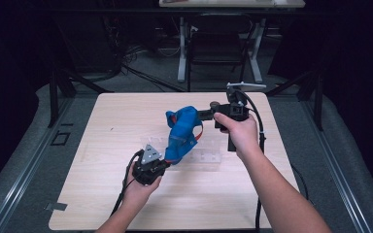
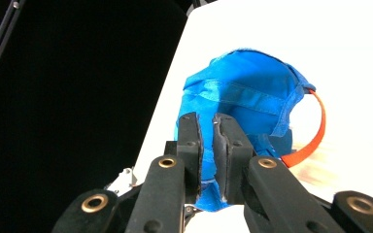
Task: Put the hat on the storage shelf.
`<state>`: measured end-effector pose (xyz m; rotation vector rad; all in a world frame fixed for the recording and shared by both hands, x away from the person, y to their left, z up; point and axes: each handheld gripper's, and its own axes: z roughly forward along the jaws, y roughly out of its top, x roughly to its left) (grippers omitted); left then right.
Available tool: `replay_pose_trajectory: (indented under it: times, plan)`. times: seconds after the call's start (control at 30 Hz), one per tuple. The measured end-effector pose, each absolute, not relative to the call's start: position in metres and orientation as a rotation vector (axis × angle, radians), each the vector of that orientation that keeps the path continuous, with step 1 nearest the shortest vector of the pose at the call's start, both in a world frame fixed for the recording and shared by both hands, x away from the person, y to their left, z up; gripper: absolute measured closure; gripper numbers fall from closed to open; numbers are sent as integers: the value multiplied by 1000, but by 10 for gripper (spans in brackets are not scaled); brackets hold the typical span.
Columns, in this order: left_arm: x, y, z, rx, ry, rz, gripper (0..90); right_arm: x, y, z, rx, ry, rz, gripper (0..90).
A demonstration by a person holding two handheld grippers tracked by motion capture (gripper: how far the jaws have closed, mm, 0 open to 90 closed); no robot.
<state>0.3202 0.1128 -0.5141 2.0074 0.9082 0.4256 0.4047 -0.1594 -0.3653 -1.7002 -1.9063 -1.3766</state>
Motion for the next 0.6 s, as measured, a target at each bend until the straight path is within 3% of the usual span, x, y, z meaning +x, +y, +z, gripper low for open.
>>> replay_pose_trajectory:
  times: [0.6]
  plan:
    - [315, 125, -513, 1992, 926, 434, 732, 400, -171, -369, -1737, -1950, -1360, 813]
